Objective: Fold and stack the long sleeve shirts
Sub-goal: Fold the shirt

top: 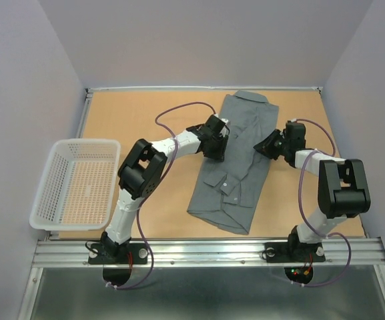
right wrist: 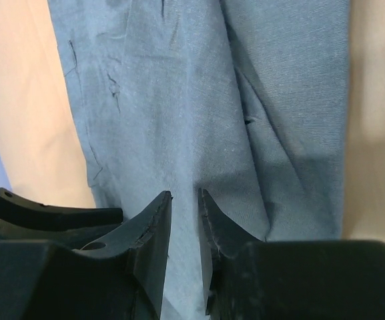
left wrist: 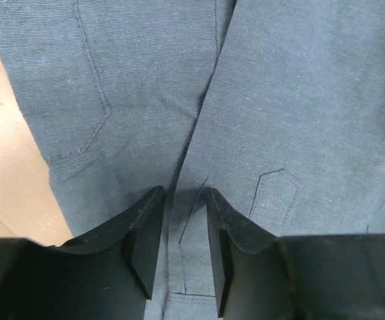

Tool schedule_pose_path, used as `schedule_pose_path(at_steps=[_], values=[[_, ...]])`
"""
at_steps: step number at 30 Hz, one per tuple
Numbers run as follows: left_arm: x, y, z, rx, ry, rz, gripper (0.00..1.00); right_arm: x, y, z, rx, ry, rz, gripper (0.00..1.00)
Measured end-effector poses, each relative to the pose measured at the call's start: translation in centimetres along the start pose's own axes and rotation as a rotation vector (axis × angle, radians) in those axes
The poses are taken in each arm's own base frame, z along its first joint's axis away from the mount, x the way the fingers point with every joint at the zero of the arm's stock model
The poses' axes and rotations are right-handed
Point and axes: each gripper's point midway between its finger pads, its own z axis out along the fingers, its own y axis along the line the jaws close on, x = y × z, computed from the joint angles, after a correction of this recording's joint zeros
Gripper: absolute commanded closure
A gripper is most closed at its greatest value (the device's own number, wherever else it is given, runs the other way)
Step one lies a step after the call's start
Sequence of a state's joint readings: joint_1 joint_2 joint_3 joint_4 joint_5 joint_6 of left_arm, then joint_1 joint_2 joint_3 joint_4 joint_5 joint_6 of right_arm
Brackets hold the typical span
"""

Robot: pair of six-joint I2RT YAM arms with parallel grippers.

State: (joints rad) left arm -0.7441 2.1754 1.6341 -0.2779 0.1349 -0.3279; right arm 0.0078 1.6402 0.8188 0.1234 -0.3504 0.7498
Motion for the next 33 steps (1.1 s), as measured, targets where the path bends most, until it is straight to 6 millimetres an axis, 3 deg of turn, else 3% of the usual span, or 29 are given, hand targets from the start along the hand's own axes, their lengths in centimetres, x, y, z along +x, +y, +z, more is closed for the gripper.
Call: schedule_pose_path(at_steps=[3, 8, 10, 11, 14, 17, 23, 33], values=[[0.2, 0.0, -0.3, 0.017, 0.005, -0.017, 0.37, 0.2, 0.3, 0.1, -0.025, 0.004, 0.001, 0.71], [2.9, 1.1, -3.1, -0.001, 0.049, -0.06, 0.25, 0.0, 1.1, -0.4, -0.061, 0.003, -0.033, 0.65], [3.9, 1.6, -4.8, -0.012, 0.06, -0.088, 0.25, -0.1, 1.5, -0.9, -0.068, -0.001, -0.063, 0.56], [4.2, 1.7, -5.5, -0.012, 0.058, -0.097, 0.25, -0.1, 1.7, -1.5, -0.069, -0.004, -0.086, 0.45], [4.8, 1.9, -6.9, -0.005, 0.06, -0.128, 0.28, -0.2, 1.9, -2.8, -0.054, -0.01, -0.141, 0.29], [5.3, 1.9, -7.0, 0.006, 0.068, -0.151, 0.34, -0.2, 1.5, -4.6, -0.009, -0.021, -0.205, 0.22], [7.1, 1.3, -6.8, 0.019, 0.114, -0.192, 0.37, 0.4, 1.1, -7.4, 0.054, -0.022, -0.286, 0.19], [7.0, 0.7, -6.7, -0.012, 0.107, -0.325, 0.38, 2.0, 2.4, -12.3, 0.047, -0.022, -0.324, 0.1]])
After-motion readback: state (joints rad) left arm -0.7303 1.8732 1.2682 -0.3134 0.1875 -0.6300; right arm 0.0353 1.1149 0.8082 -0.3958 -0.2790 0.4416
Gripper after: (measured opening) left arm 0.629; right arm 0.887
